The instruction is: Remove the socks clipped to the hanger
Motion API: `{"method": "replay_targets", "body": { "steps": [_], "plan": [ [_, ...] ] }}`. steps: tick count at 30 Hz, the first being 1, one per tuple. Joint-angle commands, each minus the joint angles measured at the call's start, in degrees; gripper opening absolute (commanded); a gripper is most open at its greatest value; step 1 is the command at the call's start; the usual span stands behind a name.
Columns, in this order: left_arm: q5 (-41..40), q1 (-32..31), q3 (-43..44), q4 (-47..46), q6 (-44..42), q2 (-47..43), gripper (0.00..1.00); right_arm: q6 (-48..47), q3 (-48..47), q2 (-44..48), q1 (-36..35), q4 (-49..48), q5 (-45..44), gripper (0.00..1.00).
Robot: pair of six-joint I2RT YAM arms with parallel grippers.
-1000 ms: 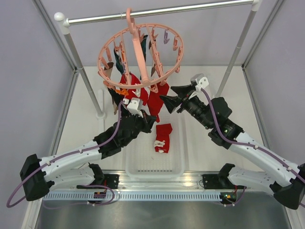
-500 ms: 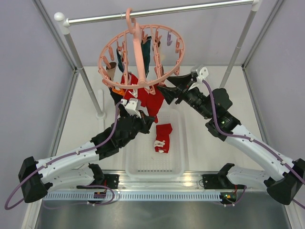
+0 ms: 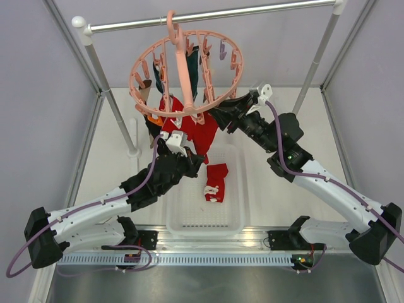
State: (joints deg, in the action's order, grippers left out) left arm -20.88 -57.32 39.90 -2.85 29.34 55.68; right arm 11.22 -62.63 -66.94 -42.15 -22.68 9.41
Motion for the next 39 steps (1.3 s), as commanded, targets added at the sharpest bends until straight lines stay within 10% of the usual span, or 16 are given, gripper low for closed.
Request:
{"method": "replay_targets", "body": {
  "steps": [1,7,18,23,26,33,39],
  "plan": [
    [0.49,-0.25,1.06,0.13,0.45,-1.19,0.02,0.90,-2.06,0.05,0.05,-3.87,0.35,0.32],
    [1.63,-0.25,0.80,0.13,1.07,-0.66,0.02,0.91,-1.97,0.75,0.14,-2.99,-2.20,0.06],
    [5.76,-0.16,2.46,0.13,2.12,4.95,0.05,0.12,-2.84,1.64,0.14,1.40,-8.26,0.02],
    [8.49,-0.25,3.17,-0.49,1.68,7.16,0.56,-0.41,-3.29,1.55,0.14,3.69,-10.90,0.01],
    [9.72,-0.25,3.17,-0.84,0.89,7.16,0.63,-0.85,-3.29,1.90,0.14,4.65,-12.66,0.02],
    [13.92,-0.25,3.34,-0.84,-0.78,6.20,0.65,-0.50,-2.85,1.90,0.66,6.68,-17.05,0.13],
    [18.33,-0.25,1.76,0.65,-2.45,2.25,0.64,1.08,-2.06,2.95,1.63,8.52,-19.16,0.53]
  ]
}}
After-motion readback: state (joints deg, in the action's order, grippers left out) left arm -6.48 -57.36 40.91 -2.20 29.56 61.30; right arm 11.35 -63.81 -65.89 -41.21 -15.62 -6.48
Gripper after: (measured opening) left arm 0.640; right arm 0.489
